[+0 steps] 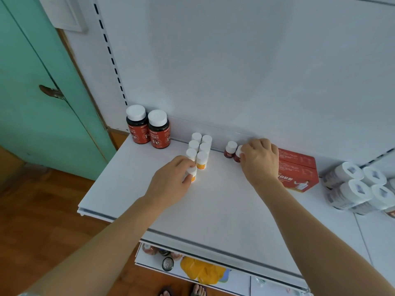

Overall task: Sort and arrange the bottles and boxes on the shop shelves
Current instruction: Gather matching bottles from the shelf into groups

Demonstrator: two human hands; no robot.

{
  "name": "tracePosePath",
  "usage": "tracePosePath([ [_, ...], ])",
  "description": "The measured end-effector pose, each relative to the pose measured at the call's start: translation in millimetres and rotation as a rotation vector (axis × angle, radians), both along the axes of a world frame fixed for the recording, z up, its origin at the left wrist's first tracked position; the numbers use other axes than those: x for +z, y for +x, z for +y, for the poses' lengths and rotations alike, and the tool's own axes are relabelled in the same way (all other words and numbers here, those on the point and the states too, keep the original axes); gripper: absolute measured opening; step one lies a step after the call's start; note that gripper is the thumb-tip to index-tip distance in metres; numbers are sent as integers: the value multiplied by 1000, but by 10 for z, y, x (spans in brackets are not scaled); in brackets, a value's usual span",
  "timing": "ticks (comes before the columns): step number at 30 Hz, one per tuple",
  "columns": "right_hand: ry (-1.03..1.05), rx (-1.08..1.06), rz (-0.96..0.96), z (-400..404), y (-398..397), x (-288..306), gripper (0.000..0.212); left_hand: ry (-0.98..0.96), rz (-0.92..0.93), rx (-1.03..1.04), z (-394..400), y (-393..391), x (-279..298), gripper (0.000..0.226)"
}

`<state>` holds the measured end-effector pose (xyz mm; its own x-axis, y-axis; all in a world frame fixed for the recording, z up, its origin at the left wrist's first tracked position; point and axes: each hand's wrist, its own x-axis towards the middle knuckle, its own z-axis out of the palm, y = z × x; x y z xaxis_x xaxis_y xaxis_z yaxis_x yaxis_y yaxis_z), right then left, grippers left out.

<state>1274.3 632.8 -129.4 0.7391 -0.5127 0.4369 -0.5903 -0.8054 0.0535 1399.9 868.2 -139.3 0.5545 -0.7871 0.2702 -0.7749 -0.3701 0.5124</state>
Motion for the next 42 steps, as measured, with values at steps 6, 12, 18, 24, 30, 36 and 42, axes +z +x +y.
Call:
tracePosePath([
  [6, -9, 8, -8, -52, 17, -27, 11, -25, -26, -5, 3, 47, -5, 24],
  [12, -28, 4, 0, -68, 36, -35, 11, -36, -43, -10, -7, 81, 5, 25],
  [18, -27, 8, 10, -54, 16, -2, 11, -22, -49, 6, -33, 116, 10, 26],
  [24, -23, 38, 3, 12, -12, 33, 19, -5, -34, 20, -39, 141, -9, 25],
  [30, 5, 51, -16, 111, -45, 88, 19, -8, -1, 20, -49, 144, -16, 25],
  [36, 35, 28, -12, 213, -89, 106, 20, -14, 27, 16, -63, 162, -5, 25],
  [42, 47, 22, 7, 312, -161, 151, 22, 2, 27, 8, -28, 185, -11, 38],
])
